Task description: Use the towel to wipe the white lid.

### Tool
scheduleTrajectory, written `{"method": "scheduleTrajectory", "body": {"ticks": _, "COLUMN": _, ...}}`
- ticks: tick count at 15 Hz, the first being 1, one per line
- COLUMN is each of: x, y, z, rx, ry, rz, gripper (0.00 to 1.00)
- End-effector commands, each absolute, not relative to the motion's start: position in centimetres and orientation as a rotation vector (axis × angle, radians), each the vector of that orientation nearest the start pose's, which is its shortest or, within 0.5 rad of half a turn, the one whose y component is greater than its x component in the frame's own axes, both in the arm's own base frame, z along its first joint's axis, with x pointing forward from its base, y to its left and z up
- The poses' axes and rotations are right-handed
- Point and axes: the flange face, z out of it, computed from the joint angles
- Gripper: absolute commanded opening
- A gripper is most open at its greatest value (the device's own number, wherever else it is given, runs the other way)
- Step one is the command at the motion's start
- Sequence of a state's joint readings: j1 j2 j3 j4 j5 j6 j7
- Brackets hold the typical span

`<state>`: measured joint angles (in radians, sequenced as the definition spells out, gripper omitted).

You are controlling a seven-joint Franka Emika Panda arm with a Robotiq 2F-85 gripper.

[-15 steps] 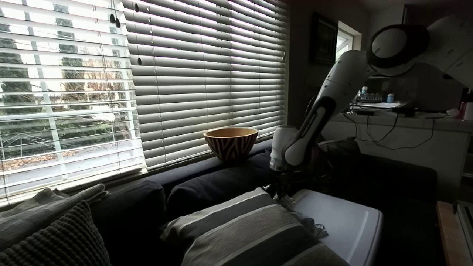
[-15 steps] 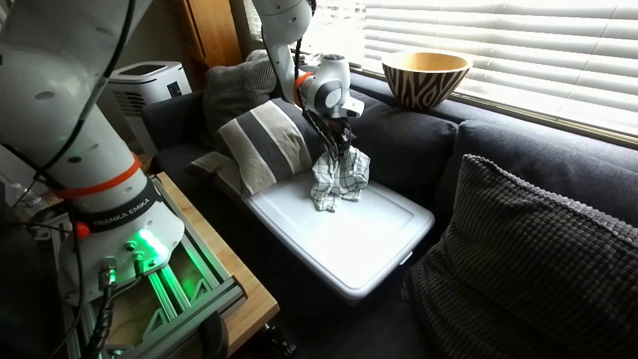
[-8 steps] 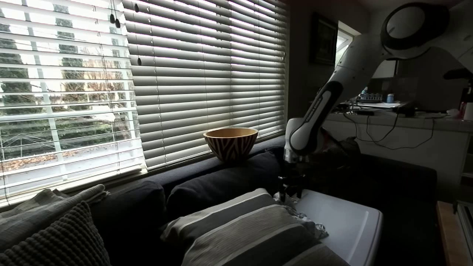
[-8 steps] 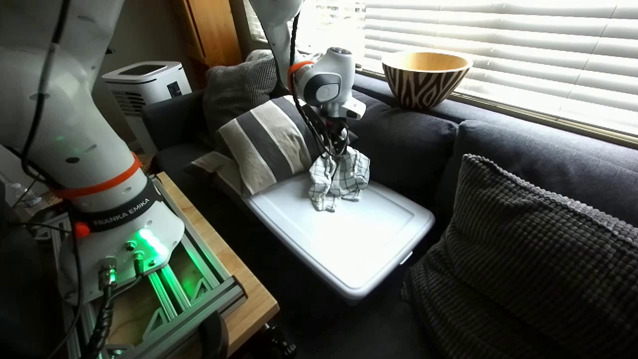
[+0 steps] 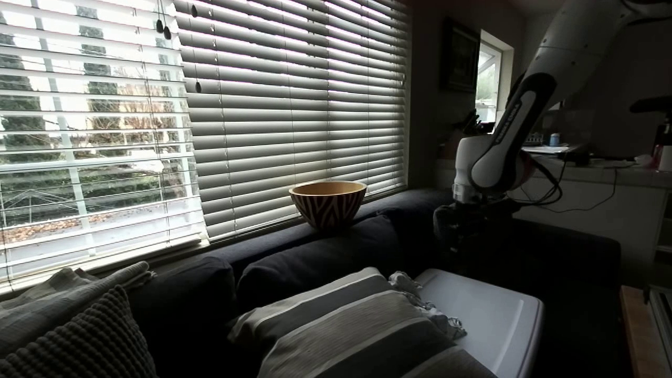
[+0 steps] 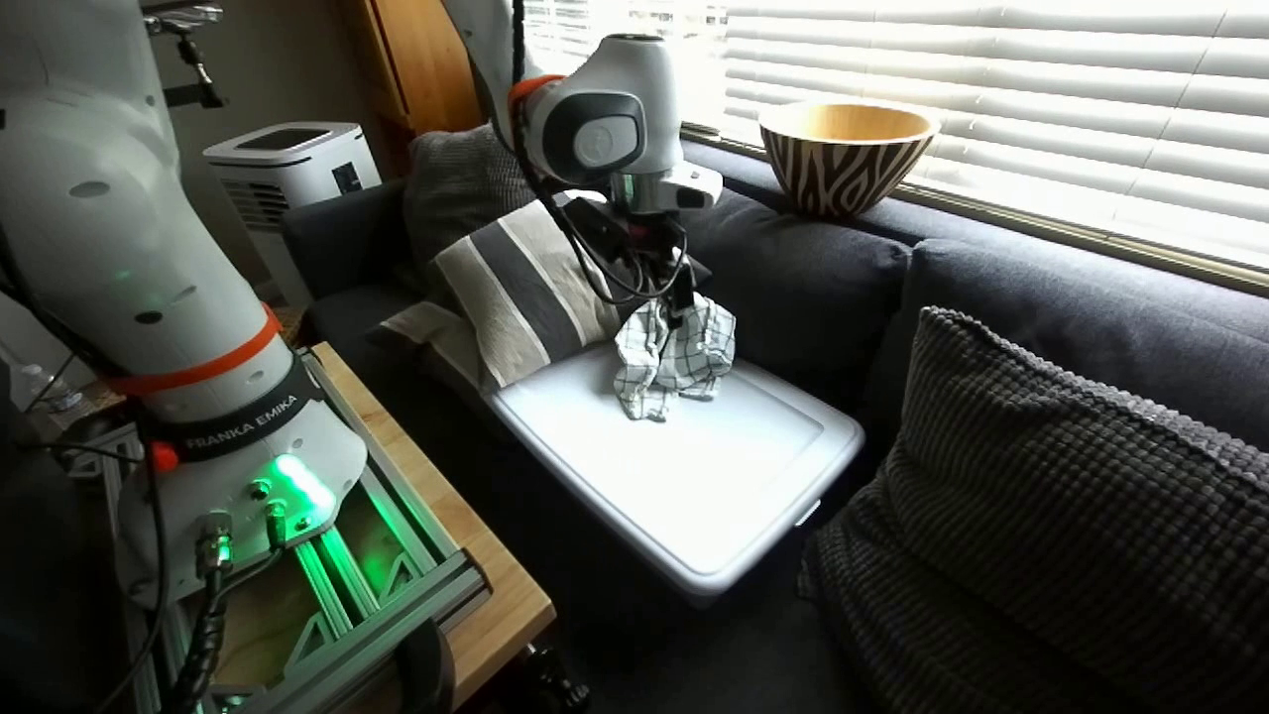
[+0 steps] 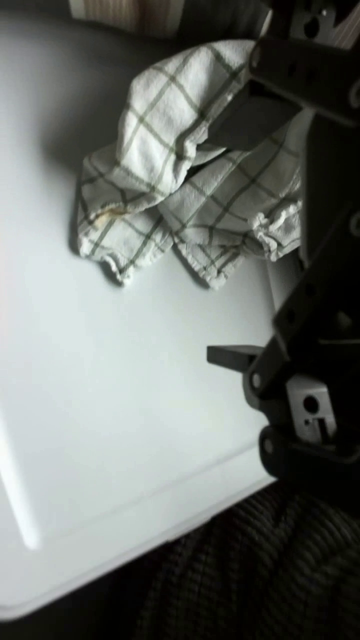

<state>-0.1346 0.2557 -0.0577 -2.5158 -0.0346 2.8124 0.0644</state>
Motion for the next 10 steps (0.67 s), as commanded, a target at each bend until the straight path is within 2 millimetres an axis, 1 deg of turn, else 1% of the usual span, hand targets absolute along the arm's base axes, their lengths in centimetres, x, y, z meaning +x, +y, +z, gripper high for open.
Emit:
{"method": "scheduleTrajectory", "body": {"ticks": 1, "x": 39.5, "y": -10.0, "z": 21.0, "rx": -3.227, "ry": 0.115, "rz": -0.161, "gripper": 1.00}}
{"method": "scheduleTrajectory", "body": {"ticks": 2, "x": 38.4, "y": -10.7, "z": 20.9, "rx": -3.243, "ry": 0.017, "rz": -0.153, "gripper": 1.00}}
{"method": "scheduleTrajectory", "body": {"ticks": 3, "x": 41.3, "y": -10.6, "z": 20.4, "rx": -3.226, "ry": 0.165, "rz": -0.126, "gripper": 1.00}}
{"method": "scheduleTrajectory", "body": {"ticks": 4, "x": 40.1, "y": -10.9, "z": 20.6, "rx": -3.235, "ry": 0.117, "rz": -0.132, "gripper": 1.00}}
{"method": "scheduleTrajectory", "body": {"ticks": 5, "x": 39.3, "y": -11.1, "z": 20.7, "rx": -3.239, "ry": 0.090, "rz": -0.134, "gripper": 1.00}}
{"method": "scheduleTrajectory", "body": {"ticks": 6, "x": 39.0, "y": -11.1, "z": 20.8, "rx": -3.239, "ry": 0.075, "rz": -0.135, "gripper": 1.00}}
{"method": "scheduleTrajectory", "body": {"ticks": 10, "x": 38.9, "y": -10.9, "z": 20.9, "rx": -3.240, "ry": 0.055, "rz": -0.137, "gripper": 1.00}}
